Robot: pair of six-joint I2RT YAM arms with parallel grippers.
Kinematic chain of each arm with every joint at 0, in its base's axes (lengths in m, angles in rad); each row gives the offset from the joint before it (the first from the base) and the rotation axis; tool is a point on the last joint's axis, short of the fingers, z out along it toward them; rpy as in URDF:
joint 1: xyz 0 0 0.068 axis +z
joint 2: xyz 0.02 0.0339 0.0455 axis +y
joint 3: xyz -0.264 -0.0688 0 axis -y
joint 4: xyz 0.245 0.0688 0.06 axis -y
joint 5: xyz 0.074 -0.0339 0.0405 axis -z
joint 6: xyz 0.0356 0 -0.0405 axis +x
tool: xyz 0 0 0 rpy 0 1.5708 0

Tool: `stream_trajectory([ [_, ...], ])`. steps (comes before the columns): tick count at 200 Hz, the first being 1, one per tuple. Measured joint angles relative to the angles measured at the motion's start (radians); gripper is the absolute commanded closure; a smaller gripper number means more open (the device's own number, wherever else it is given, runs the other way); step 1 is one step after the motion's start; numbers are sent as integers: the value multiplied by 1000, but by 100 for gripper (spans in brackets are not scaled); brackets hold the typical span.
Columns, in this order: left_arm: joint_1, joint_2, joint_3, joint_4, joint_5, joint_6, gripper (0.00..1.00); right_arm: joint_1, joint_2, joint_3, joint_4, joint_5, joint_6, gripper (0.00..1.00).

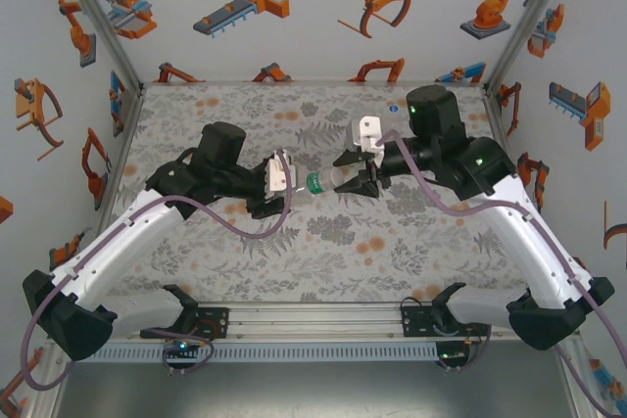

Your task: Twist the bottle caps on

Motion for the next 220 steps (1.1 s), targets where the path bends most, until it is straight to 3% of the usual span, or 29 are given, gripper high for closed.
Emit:
stream_trajectory([
  [15, 0, 0, 0, -4, 0, 0, 100, 0, -3, -12, 13, -6, 4, 67],
  [53, 0, 0, 0, -13, 3, 0, 100, 0, -33, -65, 89, 0, 124, 100],
  [81, 2, 0, 0, -24, 1, -5, 100, 2, -71, -134, 195, 54, 396, 100],
  [107, 3, 6, 0, -26, -2, -12, 100, 13, -130, -225, 304, 183, 784, 100],
  [144, 5, 18, 0, 8, -24, -28, 100, 27, -160, -250, 269, 378, 1339, 100],
  [164, 8, 23, -2, 27, -38, -32, 100, 35, -159, -251, 259, 427, 1538, 100],
  [194, 8, 27, -2, 41, -53, -38, 100, 40, -153, -243, 247, 464, 1641, 55],
  [220, 0, 27, -2, 42, -48, -34, 100, 39, -101, -169, 205, 513, 1635, 43],
])
